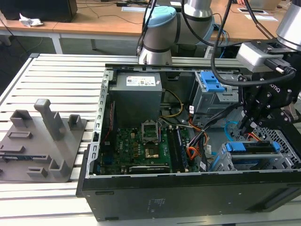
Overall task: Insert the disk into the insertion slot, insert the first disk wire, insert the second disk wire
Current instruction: 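Insert the second disk wire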
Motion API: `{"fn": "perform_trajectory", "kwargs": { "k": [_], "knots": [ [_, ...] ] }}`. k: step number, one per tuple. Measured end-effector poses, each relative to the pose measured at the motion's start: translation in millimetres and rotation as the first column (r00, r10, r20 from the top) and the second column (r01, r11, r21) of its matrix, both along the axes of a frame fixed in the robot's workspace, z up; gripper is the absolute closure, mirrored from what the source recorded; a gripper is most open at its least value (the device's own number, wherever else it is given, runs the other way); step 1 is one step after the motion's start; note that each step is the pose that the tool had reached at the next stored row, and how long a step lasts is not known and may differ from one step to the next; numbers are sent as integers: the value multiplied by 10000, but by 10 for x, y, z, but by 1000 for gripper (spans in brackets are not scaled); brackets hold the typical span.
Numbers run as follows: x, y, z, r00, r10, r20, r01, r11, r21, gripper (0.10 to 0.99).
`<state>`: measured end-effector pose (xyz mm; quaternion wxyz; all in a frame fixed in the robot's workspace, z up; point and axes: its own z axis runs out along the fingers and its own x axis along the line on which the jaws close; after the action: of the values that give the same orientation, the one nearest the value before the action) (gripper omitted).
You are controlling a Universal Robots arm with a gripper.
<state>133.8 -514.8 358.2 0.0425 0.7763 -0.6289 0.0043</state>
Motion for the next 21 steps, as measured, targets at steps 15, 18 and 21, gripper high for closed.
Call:
{"fn": "perform_trajectory", "kwargs": {
  "k": [15, 18, 21],
  "knots": [
    [116, -159, -89, 9994, -356, -44, 356, 9994, 53, 922],
    [117, -159, -104, 9939, -1104, -45, 1104, 9939, 52, 922],
    [119, -159, -107, 9793, -2022, -44, 2022, 9793, 51, 922]
  ]
}}
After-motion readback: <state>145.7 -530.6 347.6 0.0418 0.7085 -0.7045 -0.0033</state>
